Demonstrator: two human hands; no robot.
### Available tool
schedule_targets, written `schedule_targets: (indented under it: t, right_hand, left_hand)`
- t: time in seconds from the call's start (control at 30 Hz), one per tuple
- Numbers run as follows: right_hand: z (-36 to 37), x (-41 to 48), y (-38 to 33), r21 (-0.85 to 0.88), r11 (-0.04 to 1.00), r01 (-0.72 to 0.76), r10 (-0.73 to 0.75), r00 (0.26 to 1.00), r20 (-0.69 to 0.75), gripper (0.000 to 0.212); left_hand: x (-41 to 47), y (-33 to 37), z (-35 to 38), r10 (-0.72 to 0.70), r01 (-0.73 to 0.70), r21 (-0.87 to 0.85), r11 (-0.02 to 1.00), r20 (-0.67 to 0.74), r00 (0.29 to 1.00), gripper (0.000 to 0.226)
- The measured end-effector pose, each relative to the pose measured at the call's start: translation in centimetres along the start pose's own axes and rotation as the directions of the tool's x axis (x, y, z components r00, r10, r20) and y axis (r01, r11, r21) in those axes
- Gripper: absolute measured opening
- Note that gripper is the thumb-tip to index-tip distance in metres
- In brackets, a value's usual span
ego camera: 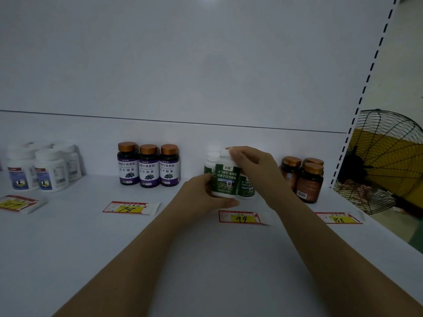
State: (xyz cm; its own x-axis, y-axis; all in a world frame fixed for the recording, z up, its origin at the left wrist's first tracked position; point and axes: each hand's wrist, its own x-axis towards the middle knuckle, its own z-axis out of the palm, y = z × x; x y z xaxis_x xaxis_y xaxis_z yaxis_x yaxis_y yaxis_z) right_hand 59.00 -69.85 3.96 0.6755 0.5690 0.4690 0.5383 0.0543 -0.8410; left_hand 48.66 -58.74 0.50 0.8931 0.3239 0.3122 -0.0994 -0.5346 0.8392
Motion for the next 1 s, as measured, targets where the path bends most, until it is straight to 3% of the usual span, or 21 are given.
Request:
schedule_targets:
  t: [0.2, 0.43, 0.57, 0.73, 0.9, 1.0]
  right_hand:
    - [-0.1, 0.0, -0.2, 0.035, 0.999, -0.019, 0.019, 1.000, 0.006, 0.021]
    - [-0.9, 0.2, -0.2, 0.234, 0.967, -0.099, 0.087, 0.994, 0.061, 0.019]
    - [-0.6, 0.3, -0.2, 0.302, 0.944, -0.129, 0.097, 0.988, 0.121, 0.019]
    - [0.0, 0.1, 0.0, 0.182, 0.979, -0.095, 0.078, 0.992, 0.099, 0.027]
    - [-0.8, 0.3, 0.0, 0.359, 0.921, -0.153, 0.104, 0.983, 0.151, 0.019]
    - [-0.8, 0.3, -0.1, 0.417, 0.892, -0.177, 0.101, 0.975, 0.198, 0.023]
  left_hand:
    - [-0.2, 0.3, 0.0, 0.035, -0.024, 0.145, 0.989, -0.074, 0.997, 0.048]
    - [-0.3, 1.1, -0.1, -0.047, 0.057, -0.098, 0.994, 0.104, 0.993, 0.026]
    - [-0.2, 1.0, -0.1, -0.038, 0.043, -0.101, 0.994, 0.054, 0.998, 0.028]
    - [-0.4, 1.4, 0.0, 0.020, -0.021, -0.042, 0.999, -0.031, 0.999, 0.039]
    - [-0.4, 1.7, -0.2, -0.017, 0.026, -0.168, 0.985, 0.056, 0.998, 0.028]
    - [-0.4, 1.6, 0.0, -0.050, 0.060, -0.159, 0.985, 0.070, 0.996, 0.039]
